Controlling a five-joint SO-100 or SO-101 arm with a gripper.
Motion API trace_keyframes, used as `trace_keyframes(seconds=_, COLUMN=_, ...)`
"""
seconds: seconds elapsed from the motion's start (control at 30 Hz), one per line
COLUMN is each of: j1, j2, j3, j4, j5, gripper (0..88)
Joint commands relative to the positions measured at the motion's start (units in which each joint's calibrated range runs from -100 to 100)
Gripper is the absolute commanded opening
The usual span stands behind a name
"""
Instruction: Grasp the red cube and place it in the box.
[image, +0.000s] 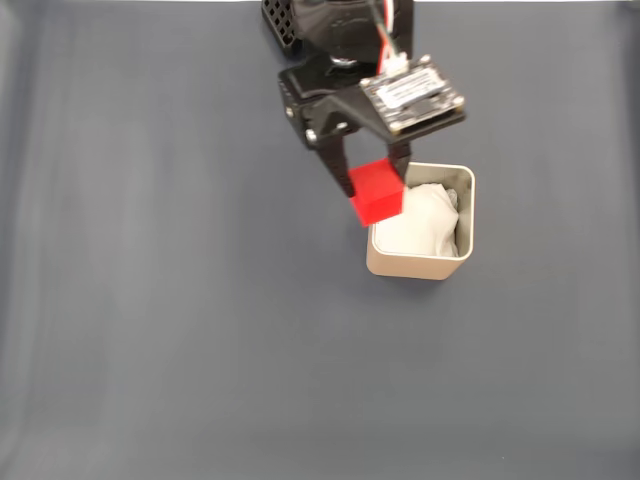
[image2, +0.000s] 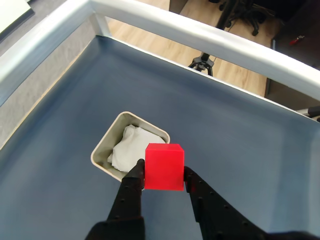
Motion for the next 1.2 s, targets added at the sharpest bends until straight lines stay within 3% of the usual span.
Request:
trace_keyframes(seconds=0.0, j1=-2.0, j2=-1.2, j3=-1.9, j4=0.3, j5=0.0, gripper=0.2)
trace_keyframes(seconds=1.17, j1=-6.4, j2=6.8, j3=-2.1, j4=-5.4, j5=-1.2, gripper=0.6)
